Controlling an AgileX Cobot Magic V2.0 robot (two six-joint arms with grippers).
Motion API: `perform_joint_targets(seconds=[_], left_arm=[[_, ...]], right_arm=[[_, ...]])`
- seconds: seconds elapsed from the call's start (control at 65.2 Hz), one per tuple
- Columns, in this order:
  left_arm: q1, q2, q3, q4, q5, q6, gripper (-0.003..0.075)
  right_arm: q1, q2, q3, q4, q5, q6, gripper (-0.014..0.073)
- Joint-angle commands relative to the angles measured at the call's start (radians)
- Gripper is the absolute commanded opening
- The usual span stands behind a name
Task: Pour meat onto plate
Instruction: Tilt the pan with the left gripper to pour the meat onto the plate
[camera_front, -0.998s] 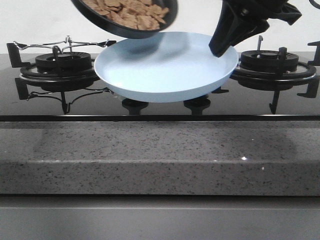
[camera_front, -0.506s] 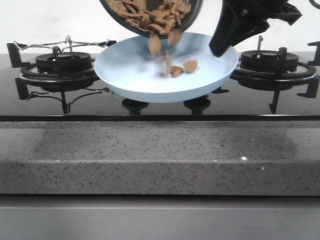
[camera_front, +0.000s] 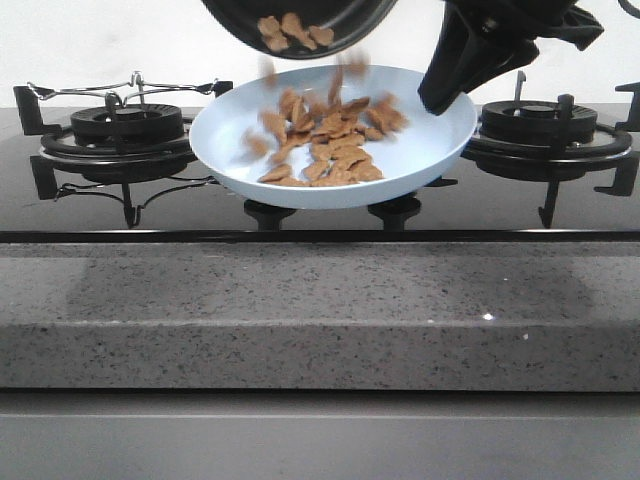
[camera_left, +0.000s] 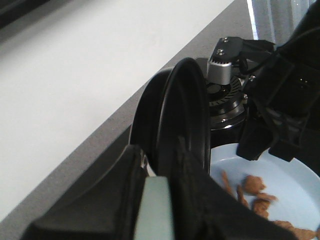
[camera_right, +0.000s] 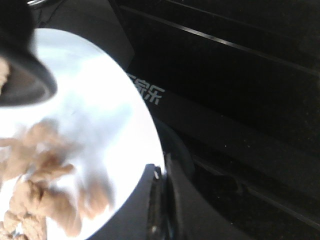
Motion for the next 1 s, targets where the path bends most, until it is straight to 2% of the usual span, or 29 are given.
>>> perform_joint_targets(seconds=[0.0, 0.399, 0.568, 0.737, 0.982], left_arm=[[-0.019, -0.034, -0.037, 0.043, -0.132, -0.002, -0.002], [-0.021, -0.034, -0.037, 0.043, -0.09, -0.002, -0.002], [-0.009, -0.034, -0.037, 0.037, -0.069, -0.077, -0.002], [0.093, -0.032, -0.037, 0.023, -0.027, -0.158, -0.002], [0.317, -0.032, -0.058, -0.169, 0.034, -0.164, -0.002]], right_arm=[[-0.003, -0.046, -0.026, 0.031, -0.045, -0.009, -0.0069], [-0.003, -0.046, -0.026, 0.031, -0.045, -0.009, -0.0069], [-0.003, -0.046, -0.026, 0.031, -0.045, -0.009, -0.0069], [-0.003, -0.046, -0.026, 0.031, -0.045, -0.009, -0.0069], [-0.003, -0.046, -0.026, 0.031, -0.045, -0.009, -0.0069]])
